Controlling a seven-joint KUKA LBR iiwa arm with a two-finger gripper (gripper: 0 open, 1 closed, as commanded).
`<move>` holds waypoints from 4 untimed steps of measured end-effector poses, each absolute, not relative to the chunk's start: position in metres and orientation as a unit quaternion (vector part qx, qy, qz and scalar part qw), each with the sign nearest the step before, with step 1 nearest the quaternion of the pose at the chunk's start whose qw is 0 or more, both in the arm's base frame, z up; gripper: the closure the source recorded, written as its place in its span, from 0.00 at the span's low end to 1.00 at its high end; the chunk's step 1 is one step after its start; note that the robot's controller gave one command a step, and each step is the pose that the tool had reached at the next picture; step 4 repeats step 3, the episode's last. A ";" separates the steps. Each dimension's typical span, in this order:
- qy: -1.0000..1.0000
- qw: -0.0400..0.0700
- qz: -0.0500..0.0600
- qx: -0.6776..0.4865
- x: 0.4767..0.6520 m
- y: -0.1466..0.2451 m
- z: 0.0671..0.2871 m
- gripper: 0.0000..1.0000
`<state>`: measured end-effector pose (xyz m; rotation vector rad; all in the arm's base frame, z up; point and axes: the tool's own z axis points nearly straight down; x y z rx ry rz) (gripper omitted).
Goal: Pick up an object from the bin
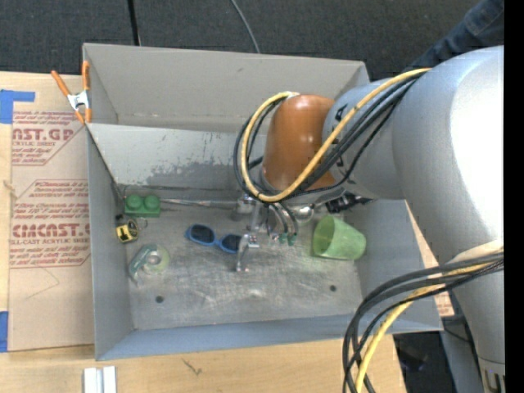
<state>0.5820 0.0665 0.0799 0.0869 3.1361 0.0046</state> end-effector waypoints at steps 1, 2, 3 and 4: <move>1.000 0.004 0.001 0.029 0.583 0.064 0.081 1.00; 1.000 0.005 0.002 0.022 0.589 0.082 0.174 1.00; 1.000 0.006 0.001 0.017 0.586 0.089 0.272 1.00; 1.000 0.006 0.001 0.017 0.586 0.089 0.272 1.00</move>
Offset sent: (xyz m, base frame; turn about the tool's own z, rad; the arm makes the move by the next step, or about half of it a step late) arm 0.0000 0.0000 0.0000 0.0000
